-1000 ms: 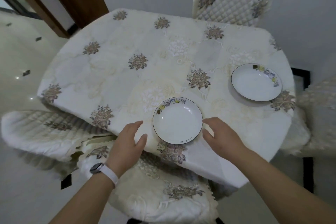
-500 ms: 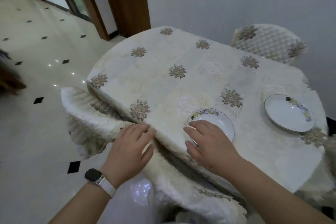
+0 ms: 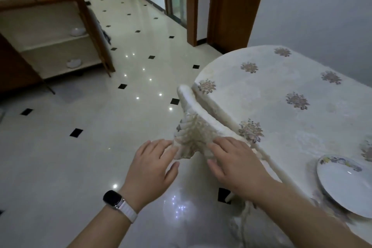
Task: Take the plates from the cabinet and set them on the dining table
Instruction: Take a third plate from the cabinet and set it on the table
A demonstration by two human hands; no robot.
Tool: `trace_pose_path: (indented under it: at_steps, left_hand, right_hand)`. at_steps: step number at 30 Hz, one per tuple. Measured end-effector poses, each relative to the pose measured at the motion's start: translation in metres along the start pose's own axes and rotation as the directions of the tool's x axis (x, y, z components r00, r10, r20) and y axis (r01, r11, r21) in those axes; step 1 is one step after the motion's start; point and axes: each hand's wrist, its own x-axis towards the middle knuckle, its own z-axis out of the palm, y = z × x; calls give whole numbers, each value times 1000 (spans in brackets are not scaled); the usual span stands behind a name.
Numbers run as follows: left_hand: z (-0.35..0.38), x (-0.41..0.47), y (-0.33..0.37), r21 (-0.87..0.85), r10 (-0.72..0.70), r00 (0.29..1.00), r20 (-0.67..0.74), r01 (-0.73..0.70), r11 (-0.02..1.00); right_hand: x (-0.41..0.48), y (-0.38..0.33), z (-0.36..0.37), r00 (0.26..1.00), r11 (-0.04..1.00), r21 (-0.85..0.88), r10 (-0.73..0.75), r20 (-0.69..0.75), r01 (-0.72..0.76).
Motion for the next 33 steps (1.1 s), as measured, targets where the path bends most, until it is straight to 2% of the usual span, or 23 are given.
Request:
trace_pose_path:
  at_steps: [8,17,24,28,33]
  left_hand:
    - [-40,-59,-107,63,-178,981,-73,183,981]
    - [-57,-72,-166,118,-253,959,-127,268,956]
    - [-58,-40,-221,185,-358,927,-109,372,909]
    - [-53,-5,-263,215,-430,898,-95,440,872]
    - [-49,54,-315,256,-443,890,-107,455,853]
  right_hand:
    - [84,-105,27,988,988,18,-152,4,152]
    - [157,-143,51,955,955,25,-295,-17,295]
    - [244,-153,83,914,908,108,-403,-50,406]
    - [316,-149,104,895,880,169,-446,-22,443]
    - [404,-137,108,871,852,193,-489,-34,486]
